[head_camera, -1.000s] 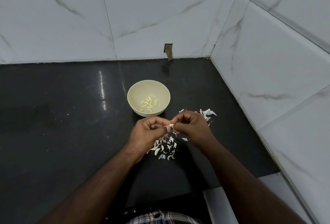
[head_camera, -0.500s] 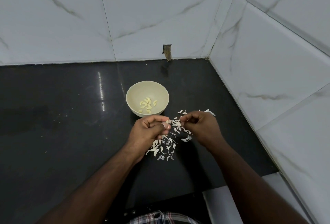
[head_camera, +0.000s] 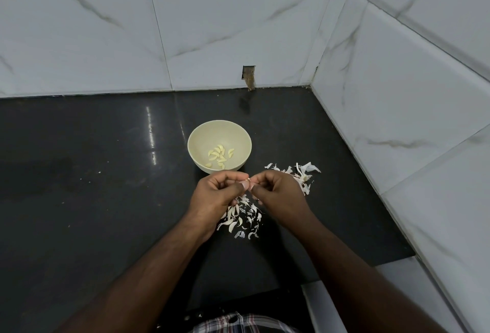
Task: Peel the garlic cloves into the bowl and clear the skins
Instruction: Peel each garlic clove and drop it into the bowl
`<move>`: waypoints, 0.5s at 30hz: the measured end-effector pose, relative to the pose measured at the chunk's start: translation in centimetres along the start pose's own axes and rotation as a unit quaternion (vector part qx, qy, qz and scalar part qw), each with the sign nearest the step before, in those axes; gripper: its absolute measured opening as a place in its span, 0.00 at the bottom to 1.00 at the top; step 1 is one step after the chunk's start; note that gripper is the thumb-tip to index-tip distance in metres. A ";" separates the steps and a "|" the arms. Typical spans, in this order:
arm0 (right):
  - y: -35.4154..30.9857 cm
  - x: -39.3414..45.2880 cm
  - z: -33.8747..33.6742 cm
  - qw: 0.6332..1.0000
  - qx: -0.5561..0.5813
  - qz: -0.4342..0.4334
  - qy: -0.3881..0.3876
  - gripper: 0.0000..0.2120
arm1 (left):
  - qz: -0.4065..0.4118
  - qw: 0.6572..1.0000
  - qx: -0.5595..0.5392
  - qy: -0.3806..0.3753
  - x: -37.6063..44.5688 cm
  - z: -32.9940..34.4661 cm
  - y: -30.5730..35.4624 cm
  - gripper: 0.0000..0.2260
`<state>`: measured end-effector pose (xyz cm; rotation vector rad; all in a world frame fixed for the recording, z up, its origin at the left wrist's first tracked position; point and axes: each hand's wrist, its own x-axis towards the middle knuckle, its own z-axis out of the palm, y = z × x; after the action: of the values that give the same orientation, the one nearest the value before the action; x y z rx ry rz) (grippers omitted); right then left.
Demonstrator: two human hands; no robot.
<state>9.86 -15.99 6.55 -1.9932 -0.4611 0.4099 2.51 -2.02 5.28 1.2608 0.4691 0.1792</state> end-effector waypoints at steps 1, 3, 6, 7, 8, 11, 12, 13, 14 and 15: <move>0.0 0.0 0.2 0.999 -0.039 -0.006 0.005 0.03 | 0.002 1.000 0.007 0.004 0.0 0.0 0.0 0.06; -0.1 0.1 0.4 0.996 -0.087 -0.017 0.018 0.03 | 0.007 1.000 0.018 0.017 0.0 0.0 0.1 0.05; -0.2 0.1 0.5 0.994 -0.103 -0.010 0.033 0.05 | 0.016 0.999 0.037 0.026 0.0 0.0 0.2 0.04; -0.2 0.1 0.6 0.995 -0.096 -0.001 0.034 0.05 | 0.019 0.999 0.043 0.025 -0.1 0.0 0.3 0.05; -0.1 0.2 0.6 0.996 -0.079 0.011 0.031 0.06 | 0.021 0.998 0.047 0.024 -0.1 0.0 0.3 0.05; 0.0 0.3 0.7 0.998 -0.007 0.054 0.020 0.06 | 0.020 0.999 0.043 0.019 -0.3 0.2 0.4 0.07; 0.0 0.3 0.8 0.997 0.013 0.068 0.020 0.06 | 0.019 0.999 0.042 0.020 -0.3 0.3 0.3 0.07; 0.0 0.3 0.9 0.996 0.035 0.083 0.022 0.07 | 0.019 0.999 0.042 0.021 -0.3 0.3 0.3 0.07; -0.1 0.3 1.0 0.994 0.056 0.096 0.023 0.07 | 0.018 0.999 0.041 0.023 -0.3 0.4 0.3 0.07; -0.2 0.3 1.0 0.991 0.077 0.108 0.023 0.07 | 0.017 0.999 0.038 0.025 -0.3 0.5 0.2 0.08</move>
<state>9.62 -14.94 6.27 -1.9035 -0.1782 0.5162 2.50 -2.46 5.69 1.3415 0.5012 0.2227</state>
